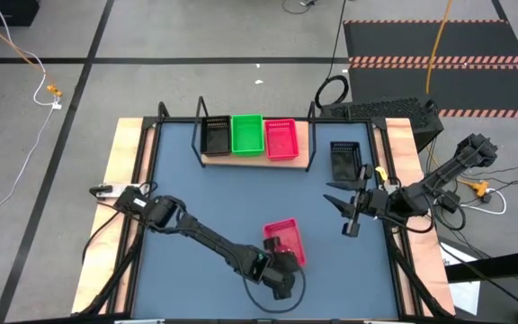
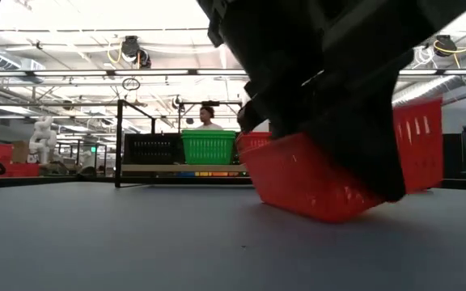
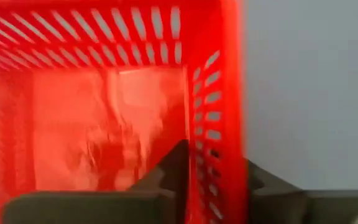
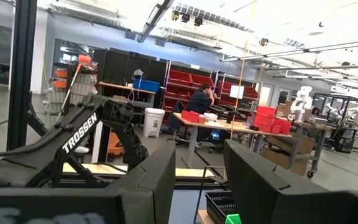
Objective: Stack baskets on shelf by color
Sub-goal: Stack the red bin on top of the red bins on the shelf
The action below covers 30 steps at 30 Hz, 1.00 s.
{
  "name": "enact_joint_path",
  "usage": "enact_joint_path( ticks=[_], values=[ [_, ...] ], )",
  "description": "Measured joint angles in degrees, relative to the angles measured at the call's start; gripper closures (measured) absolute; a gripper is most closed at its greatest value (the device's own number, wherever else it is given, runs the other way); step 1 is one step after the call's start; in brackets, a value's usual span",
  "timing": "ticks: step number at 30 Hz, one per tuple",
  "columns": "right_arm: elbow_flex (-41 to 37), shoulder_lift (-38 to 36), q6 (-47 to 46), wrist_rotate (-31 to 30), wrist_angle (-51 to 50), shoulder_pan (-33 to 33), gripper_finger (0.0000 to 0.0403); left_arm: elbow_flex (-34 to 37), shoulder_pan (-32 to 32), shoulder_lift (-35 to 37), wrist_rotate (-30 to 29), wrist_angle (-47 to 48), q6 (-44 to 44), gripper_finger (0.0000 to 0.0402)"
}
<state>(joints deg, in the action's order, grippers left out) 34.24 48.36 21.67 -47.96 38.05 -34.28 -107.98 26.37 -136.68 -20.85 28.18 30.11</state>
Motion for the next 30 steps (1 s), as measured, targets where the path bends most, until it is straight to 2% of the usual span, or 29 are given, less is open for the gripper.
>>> enact_joint_path(
  ticks=[4,11,16,21,26,30],
  values=[
    [0.0,0.0,0.0,0.01,0.27,0.0,0.0273,-0.09,-0.02,0.23,-0.33,0.2,-4.76,0.0391],
    [0.0,-0.02,0.0,0.0,0.32,0.02,0.0273,-0.09,-0.08,2.26,-0.4,3.53,-9.19,0.0397],
    [0.0,-0.02,0.54,-0.01,0.28,0.02,0.0273,-0.09,-0.15,9.01,-3.17,11.64,-11.66,0.0397],
    [0.0,-0.04,1.99,-0.26,0.3,0.02,0.0273,-0.1,-1.38,16.54,-7.7,16.66,-21.16,0.0397],
    [0.0,-0.04,5.08,-1.69,0.36,0.04,0.0273,-0.17,-6.23,21.19,-10.26,18.14,-27.56,0.0397],
    [0.0,-0.09,9.29,-5.0,0.82,0.47,0.0273,-0.2,-13.2,20.88,-8.26,16.72,-31.04,0.0398]
  ],
)
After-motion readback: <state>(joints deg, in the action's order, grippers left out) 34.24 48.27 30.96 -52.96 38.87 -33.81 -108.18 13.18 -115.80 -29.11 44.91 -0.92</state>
